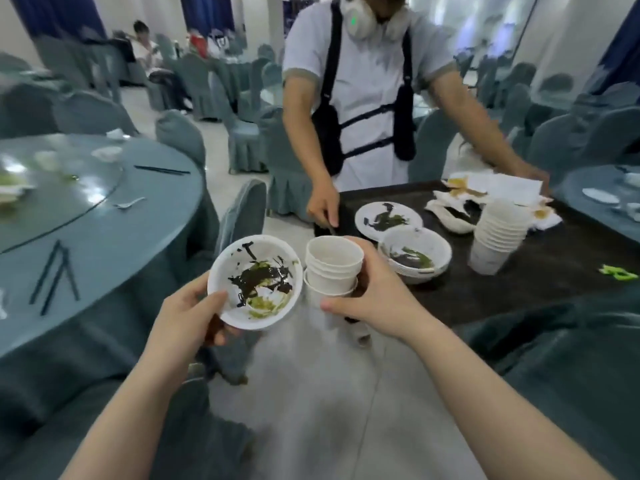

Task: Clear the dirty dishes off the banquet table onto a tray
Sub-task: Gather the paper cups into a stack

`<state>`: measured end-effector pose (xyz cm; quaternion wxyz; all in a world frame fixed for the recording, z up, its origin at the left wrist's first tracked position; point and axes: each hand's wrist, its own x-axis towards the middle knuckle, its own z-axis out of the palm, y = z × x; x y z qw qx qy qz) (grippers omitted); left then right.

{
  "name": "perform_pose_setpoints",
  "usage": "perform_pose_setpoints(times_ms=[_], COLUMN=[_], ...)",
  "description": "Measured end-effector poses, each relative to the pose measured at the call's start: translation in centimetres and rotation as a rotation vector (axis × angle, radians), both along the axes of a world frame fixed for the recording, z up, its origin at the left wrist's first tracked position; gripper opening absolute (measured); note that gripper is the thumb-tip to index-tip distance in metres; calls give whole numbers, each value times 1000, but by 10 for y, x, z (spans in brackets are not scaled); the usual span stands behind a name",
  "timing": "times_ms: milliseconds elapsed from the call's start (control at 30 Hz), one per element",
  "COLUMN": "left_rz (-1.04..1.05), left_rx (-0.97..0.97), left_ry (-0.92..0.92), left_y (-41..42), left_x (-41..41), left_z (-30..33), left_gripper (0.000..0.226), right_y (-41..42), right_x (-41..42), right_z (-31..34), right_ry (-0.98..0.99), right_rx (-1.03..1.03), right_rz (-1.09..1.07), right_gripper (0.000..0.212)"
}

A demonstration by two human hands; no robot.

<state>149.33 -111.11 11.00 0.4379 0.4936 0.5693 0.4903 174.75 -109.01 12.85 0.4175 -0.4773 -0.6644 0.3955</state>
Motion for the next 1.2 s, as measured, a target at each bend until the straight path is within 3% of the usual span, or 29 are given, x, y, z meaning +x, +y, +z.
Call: perform_pose_setpoints(times_ms=[200, 733, 1067, 1200], left_rz=[234, 562, 674, 746], left_rx=[-23, -131, -137, -161], left_ry=[-13, -47, -45, -50], left_y=[-6, 57, 184, 238], left_x=[-59, -243, -286, -294], left_z=[-10, -31, -29, -27], left_gripper=[31, 22, 19, 18], right_y=[41, 189, 366, 446], right_x=[-77, -291, -331, -330], right_z=[-14, -35, -34, -47], right_ry=[22, 10, -51, 9], right_rx=[28, -63, -8, -26], right_rz=[188, 437, 508, 516], right_gripper=[71, 79, 73, 71])
